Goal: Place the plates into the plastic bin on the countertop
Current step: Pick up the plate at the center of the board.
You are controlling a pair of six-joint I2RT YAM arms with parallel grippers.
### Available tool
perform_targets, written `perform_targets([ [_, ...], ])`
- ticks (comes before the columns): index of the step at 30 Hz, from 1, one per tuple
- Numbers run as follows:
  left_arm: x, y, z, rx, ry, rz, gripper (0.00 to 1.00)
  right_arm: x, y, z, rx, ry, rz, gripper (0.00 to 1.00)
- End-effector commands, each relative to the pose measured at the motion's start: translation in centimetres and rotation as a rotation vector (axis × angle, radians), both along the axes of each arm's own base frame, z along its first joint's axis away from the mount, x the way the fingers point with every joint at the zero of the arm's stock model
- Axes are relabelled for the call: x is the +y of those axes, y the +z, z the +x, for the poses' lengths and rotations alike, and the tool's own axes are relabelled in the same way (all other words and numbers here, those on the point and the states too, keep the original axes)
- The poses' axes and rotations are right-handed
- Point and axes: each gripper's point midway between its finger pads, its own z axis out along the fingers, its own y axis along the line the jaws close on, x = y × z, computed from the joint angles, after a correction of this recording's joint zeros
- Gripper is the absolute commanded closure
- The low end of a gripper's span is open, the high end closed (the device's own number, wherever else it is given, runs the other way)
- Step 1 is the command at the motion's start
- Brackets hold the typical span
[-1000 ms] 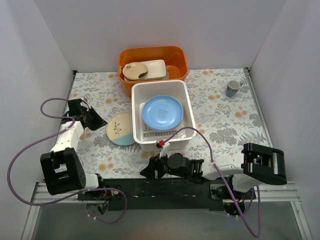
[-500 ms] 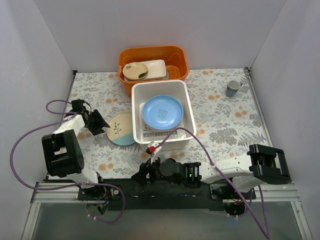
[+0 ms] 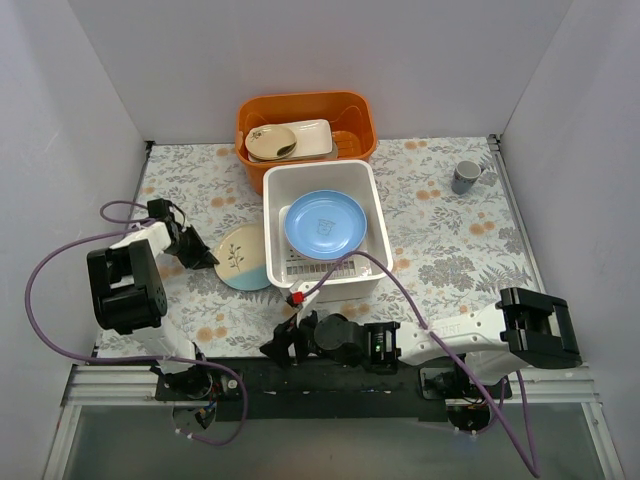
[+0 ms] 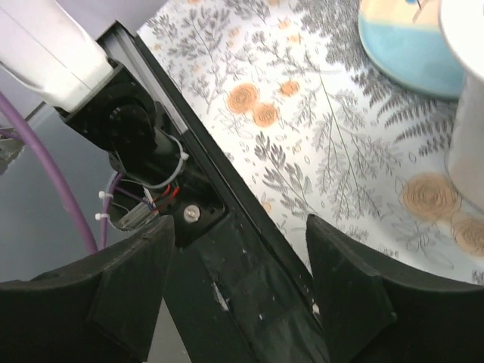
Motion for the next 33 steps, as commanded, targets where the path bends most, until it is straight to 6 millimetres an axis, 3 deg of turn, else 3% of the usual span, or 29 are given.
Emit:
perform_targets([
  [1,0.2,-1.1,-0.2,0.040,-0.023,0.024,1.00,2.3,4.3,0.3,-0.110,0.019,0.080,0.19],
  [4,0.2,-1.2,-0.2,0.046,-0.016,0.025,1.00,3.3,5.0,0.0,-0.163,0.050,0.097,0.12],
  [6,0.4,-1.0,-0.2,0.041,-0.009,0.035,1.00,4.1,5.1,-0.2,-0.177,0.066,0.109,0.02],
  [9,0.7,-0.5,-0.2,0.026,0.004,0.058,1.00,5.1,4.4,-0.8,-0.183,0.110,0.120,0.02],
  [11,1.2,-0.1,-0.4,0.013,0.020,0.084,1.00,6.1,2.9,-0.8,-0.198,0.121,0.073,0.02],
  [12,1.2,-0.1,-0.5,0.012,0.024,0.090,1.00,6.7,3.3,-0.6,-0.207,0.110,0.065,0.02],
  [21,1.5,0.6,-0.8,-0.013,0.043,0.113,1.00,6.7,-1.1,3.7,-0.491,0.016,-0.194,0.04],
  [23,1.5,0.7,-0.8,-0.015,0.045,0.114,1.00,7.3,-1.2,4.2,-0.534,0.011,-0.216,0.05],
  [24,1.4,0.7,-0.9,-0.016,0.044,0.110,1.00,7.4,-2.8,4.4,-0.537,0.009,-0.260,0.05],
  [26,1.2,0.8,-0.9,-0.023,0.039,0.103,1.00,8.5,-2.4,5.1,-0.580,-0.012,-0.288,0.06],
  [27,1.3,0.8,-0.8,-0.024,0.040,0.102,1.00,8.8,-3.9,5.3,-0.591,-0.007,-0.331,0.06],
  [29,1.1,0.8,-0.9,-0.025,0.036,0.096,1.00,9.7,-3.7,5.8,-0.615,-0.030,-0.341,0.07],
  [30,1.1,0.8,-0.9,-0.022,0.035,0.094,1.00,9.9,-4.6,6.1,-0.625,-0.030,-0.366,0.07],
  [33,1.0,0.8,-0.9,-0.026,0.033,0.091,1.00,10.4,-5.1,7.1,-0.608,-0.033,-0.361,0.10],
])
